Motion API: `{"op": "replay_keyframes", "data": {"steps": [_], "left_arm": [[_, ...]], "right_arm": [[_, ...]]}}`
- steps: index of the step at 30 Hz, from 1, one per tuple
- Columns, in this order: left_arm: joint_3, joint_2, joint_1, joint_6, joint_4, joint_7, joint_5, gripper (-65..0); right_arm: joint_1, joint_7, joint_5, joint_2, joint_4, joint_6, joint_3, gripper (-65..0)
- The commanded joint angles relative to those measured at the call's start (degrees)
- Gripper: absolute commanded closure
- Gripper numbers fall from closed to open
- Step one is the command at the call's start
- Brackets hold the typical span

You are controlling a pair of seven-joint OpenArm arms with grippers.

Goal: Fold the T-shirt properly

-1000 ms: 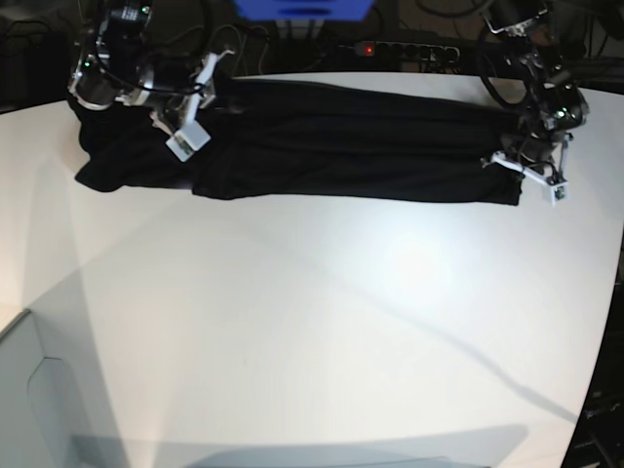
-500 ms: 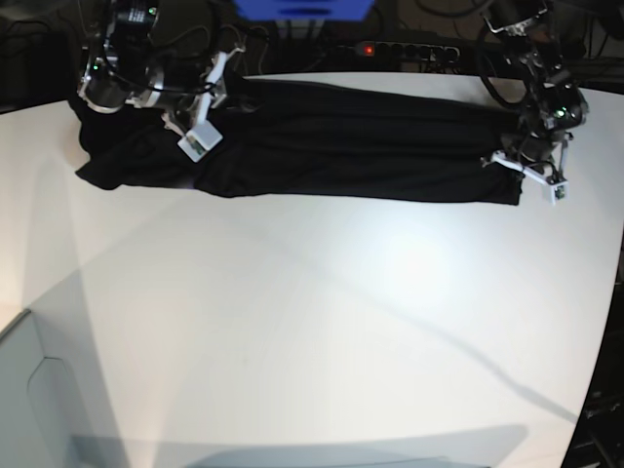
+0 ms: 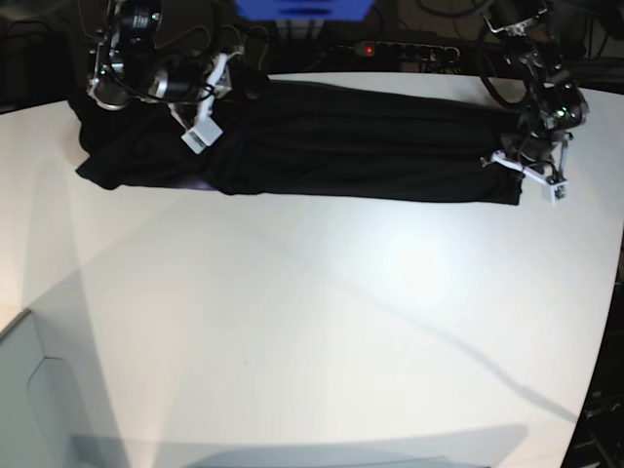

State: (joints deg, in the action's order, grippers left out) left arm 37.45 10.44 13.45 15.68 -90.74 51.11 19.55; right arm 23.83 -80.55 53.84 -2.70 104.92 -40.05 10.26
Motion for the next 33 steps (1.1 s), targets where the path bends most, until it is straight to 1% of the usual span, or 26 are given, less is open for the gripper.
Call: {"op": "replay_keyframes", "data": {"steps": [1,5,9,11,18,23,26,28,30,33], "left_arm": [[0.2,0.7,0.0,0.1,-0.8,-0.6,0.2,-0.1],[0.2,0.7,0.0,0.1,-0.8,-0.6,0.2,-0.1],[0.2,0.7,0.0,0.1,-0.8,-0.6,0.2,-0.1],[0.2,0.7,0.0,0.1,-0.8,-0.6,0.2,-0.1],[0.2,0.7,0.0,0.1,-0.8,-0.7,0.1,-0.1],[0.2,0.7,0.0,0.1,-0.8,-0.6,0.2,-0.1],[0.2,0.7,0.0,0.1,-0.8,-0.6,0.2,-0.1],[0.2,0.7,0.0,0.1,-0.8,-0.6,0.2,-0.1],[0.2,0.7,0.0,0.1,-0.8,-0.6,0.1,-0.1],[0.2,0.7,0.0,0.1,-0.8,-0.6,0.2,-0.1]], "right_arm": [[-0.1,0.6,1.7,-0.2,0.7,0.1,0.2,-18.4],[-0.1,0.6,1.8,-0.2,0.7,0.1,0.2,-18.4],[-0.1,0.6,5.7,-0.4,0.7,0.1,0.2,-18.4],[-0.5,0.6,6.2,-0.5,0.7,0.1,0.3,-18.4],[-1.8,0.6,6.3,-0.5,0.7,0.1,7.5,-18.9],[-3.8,0.6,6.2,-0.6,0.4,0.1,16.4,-18.5],[-5.0,0.6,6.2,-0.6,0.2,0.1,20.4,-18.3],[-5.5,0.6,6.1,-0.7,0.2,0.1,22.0,-16.6],[-5.8,0.6,6.1,-0.7,0.2,0.1,23.1,-11.9],[-5.8,0.6,6.1,-1.2,0.2,0.1,22.9,-5.2]]}}
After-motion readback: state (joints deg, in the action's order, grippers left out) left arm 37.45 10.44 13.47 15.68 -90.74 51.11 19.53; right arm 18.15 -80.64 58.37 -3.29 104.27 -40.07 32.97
